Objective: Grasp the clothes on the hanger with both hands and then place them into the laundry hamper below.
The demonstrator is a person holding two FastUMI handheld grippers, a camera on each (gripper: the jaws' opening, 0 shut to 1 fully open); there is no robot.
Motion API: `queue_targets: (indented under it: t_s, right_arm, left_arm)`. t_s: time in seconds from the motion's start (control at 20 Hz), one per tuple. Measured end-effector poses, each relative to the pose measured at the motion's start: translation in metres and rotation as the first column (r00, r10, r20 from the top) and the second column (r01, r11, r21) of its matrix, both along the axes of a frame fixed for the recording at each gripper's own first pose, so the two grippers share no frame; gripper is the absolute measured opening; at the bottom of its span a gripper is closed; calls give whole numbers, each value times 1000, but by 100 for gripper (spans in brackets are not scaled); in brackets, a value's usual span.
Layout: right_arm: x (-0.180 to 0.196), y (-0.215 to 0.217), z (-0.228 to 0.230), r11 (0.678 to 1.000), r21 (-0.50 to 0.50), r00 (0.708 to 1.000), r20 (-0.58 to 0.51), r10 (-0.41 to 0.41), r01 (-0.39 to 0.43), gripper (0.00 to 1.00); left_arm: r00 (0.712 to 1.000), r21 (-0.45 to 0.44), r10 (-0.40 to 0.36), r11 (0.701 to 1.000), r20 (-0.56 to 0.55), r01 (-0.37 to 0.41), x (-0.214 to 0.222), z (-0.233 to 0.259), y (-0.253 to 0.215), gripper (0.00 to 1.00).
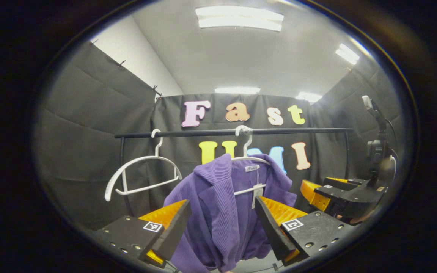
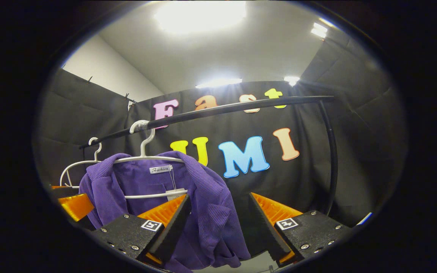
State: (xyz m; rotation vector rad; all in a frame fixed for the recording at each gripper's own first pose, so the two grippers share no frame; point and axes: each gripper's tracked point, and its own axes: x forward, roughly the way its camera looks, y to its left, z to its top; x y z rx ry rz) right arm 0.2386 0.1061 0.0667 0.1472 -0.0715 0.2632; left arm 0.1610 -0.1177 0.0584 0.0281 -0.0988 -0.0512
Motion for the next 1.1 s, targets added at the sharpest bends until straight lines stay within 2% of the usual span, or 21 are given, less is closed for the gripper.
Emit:
queue_targets:
  t_s: [0.15,0.2,0.25,0.35,0.4,0.65,0.75,0.9,1.0,1.1]
  right_arm:
    - [18,12,-3,999,15,999,-6,34,-34,94]
    - [22,15,-6,999,17,999,-16,47,-46,94]
    - [26,19,-10,998,24,998,-27,59,-58,94]
    - [37,31,-18,996,39,995,-53,88,-86,95]
    - [43,36,-25,995,40,993,-70,98,-95,95]
    - [63,47,-53,991,52,980,-145,133,-127,95]
    - [71,53,-62,990,58,977,-159,139,-131,92]
    - [80,62,-70,987,56,972,-177,157,-149,81]
    - [86,70,-75,986,51,967,-190,169,-162,76]
    - [92,77,-77,983,58,962,-202,184,-176,73]
  left_arm:
    - [1000,29,31,999,-1,-31,21,-8,-3,97]
    - [999,38,42,998,-3,-41,27,-11,-4,100]
    - [998,44,56,997,-7,-56,33,-14,-4,97]
    - [997,54,81,995,-22,-79,41,-24,-6,100]
    - [996,59,88,995,-34,-86,46,-31,-7,97]
    - [988,83,140,988,-73,-134,64,-54,-3,100]
    - [984,92,157,984,-81,-150,67,-59,-1,100]
    - [980,109,181,979,-78,-172,75,-64,-1,100]
    - [979,122,185,977,-80,-174,78,-67,-2,88]
    - [978,139,191,974,-81,-178,82,-68,-3,88]
